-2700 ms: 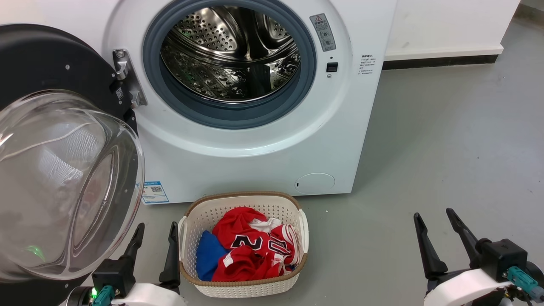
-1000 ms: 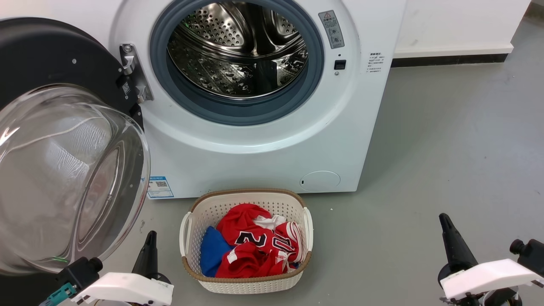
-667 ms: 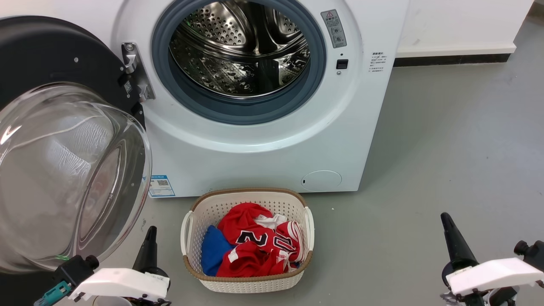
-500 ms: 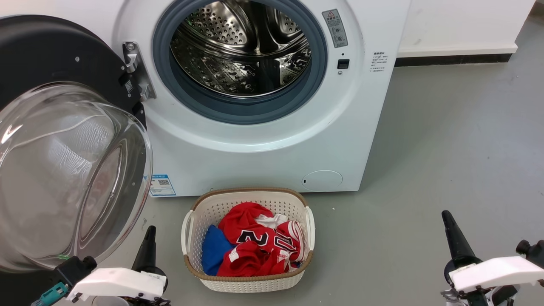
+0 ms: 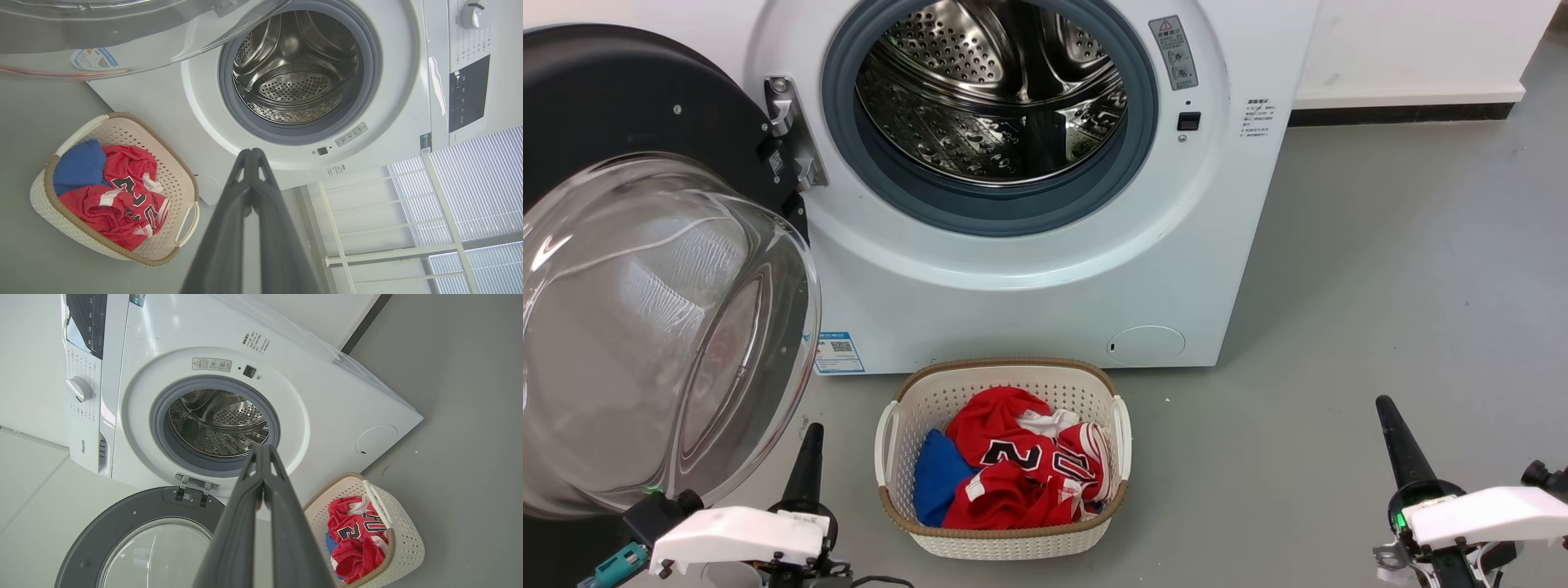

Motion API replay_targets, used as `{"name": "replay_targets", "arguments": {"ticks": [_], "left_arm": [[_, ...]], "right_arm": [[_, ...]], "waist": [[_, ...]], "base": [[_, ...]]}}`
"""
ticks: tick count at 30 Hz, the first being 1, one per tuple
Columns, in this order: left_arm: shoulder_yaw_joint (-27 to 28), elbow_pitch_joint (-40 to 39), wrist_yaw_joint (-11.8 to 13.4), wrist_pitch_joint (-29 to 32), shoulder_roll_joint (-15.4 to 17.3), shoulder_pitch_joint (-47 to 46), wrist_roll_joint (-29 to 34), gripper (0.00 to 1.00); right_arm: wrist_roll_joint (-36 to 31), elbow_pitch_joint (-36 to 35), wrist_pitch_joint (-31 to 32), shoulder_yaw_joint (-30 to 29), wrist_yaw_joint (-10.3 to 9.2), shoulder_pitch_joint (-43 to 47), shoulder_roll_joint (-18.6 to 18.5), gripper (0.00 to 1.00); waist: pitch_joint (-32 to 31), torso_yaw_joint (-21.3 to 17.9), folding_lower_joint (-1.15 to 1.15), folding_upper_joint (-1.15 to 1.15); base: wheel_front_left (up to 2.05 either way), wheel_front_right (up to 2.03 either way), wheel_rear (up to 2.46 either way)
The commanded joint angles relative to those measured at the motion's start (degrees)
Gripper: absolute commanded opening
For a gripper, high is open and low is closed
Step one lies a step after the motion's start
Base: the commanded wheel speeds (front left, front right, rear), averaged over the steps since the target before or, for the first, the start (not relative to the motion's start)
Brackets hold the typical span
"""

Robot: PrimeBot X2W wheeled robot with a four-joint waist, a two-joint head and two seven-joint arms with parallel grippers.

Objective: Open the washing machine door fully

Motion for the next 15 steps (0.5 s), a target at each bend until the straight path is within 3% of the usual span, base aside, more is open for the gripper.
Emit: {"name": "replay_targets", "arguments": {"ticks": [1, 15], "left_arm": [[0.5, -0.3, -0.4, 0.2, 0.1, -1.5, -1.0, 0.0], [2.0, 0.0, -1.4, 2.2, -0.8, -2.2, -7.8, 0.0]], "right_arm": [[1.3, -0.2, 0.2, -0.3, 0.01, -1.3, 0.1, 0.0], [8.9, 0.6, 1.6, -1.2, 0.01, -2.2, 0.6, 0.0]], "waist": [[0.0, 0.0, 0.0, 0.0], [0.2, 0.5, 0.0, 0.0]], "base": [[0.0, 0.0, 0.0], [0.0, 0.0, 0.0]]}}
